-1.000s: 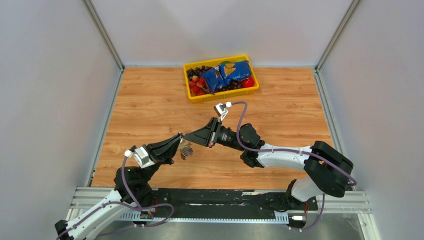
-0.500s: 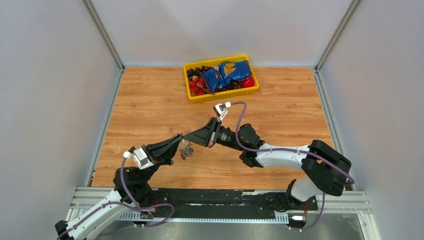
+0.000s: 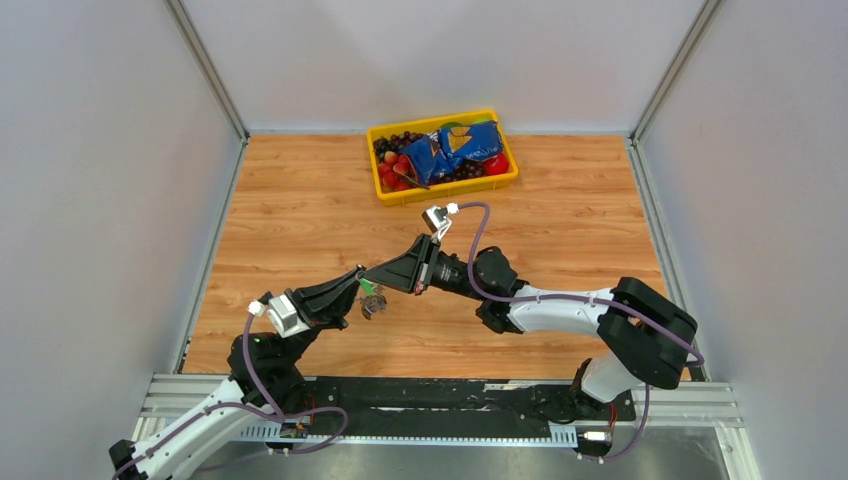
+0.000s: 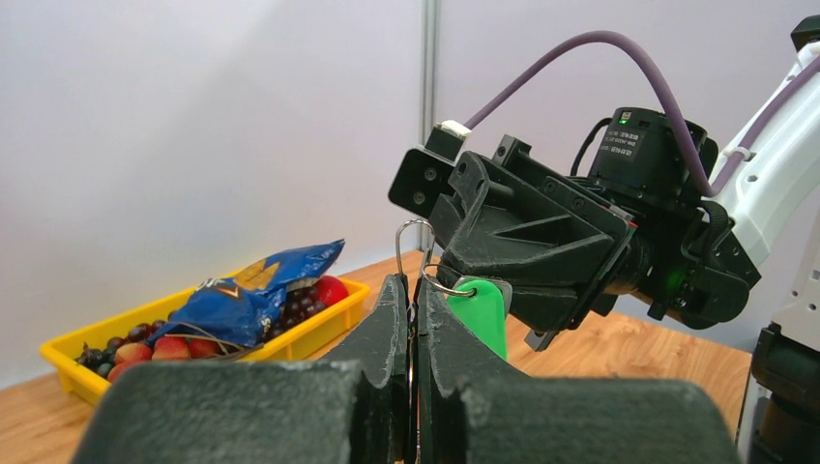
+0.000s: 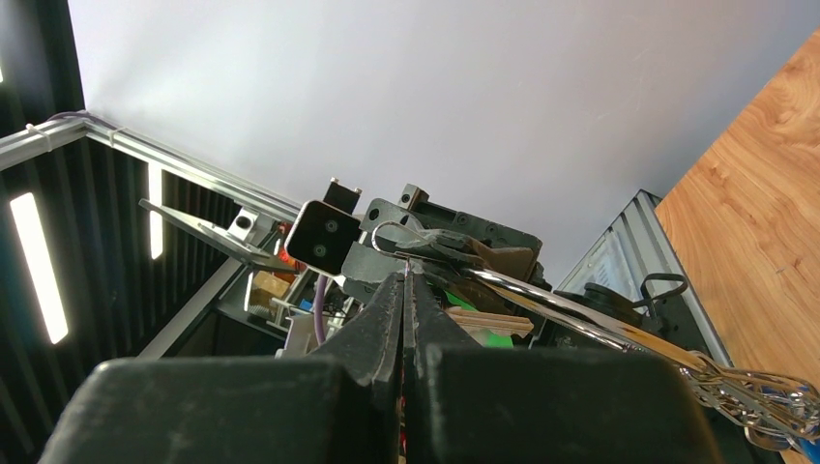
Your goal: Put the keys on the keyring
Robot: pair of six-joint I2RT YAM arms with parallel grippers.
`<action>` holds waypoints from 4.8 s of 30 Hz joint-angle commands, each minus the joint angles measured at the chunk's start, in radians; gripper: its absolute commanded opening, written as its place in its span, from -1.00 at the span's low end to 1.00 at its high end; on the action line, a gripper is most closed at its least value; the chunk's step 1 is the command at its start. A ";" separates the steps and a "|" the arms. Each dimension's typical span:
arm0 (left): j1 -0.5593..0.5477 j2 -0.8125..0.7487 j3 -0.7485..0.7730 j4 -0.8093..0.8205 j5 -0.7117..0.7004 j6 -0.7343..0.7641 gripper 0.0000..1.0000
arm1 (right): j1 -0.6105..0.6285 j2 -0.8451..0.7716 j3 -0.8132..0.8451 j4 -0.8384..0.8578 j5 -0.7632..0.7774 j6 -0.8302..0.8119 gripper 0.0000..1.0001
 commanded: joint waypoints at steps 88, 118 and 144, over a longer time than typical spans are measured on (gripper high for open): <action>-0.003 0.186 0.164 -0.171 0.068 -0.173 -0.99 | 0.046 -0.190 0.562 -1.355 0.107 -1.010 -0.71; -0.003 0.051 0.125 -0.238 -0.261 -0.226 -0.99 | 0.283 -0.228 0.491 -1.396 0.420 -1.034 -1.00; -0.004 -0.008 0.078 -0.238 -0.456 -0.301 -0.99 | 0.377 -0.272 0.313 -1.274 0.386 -0.948 -1.00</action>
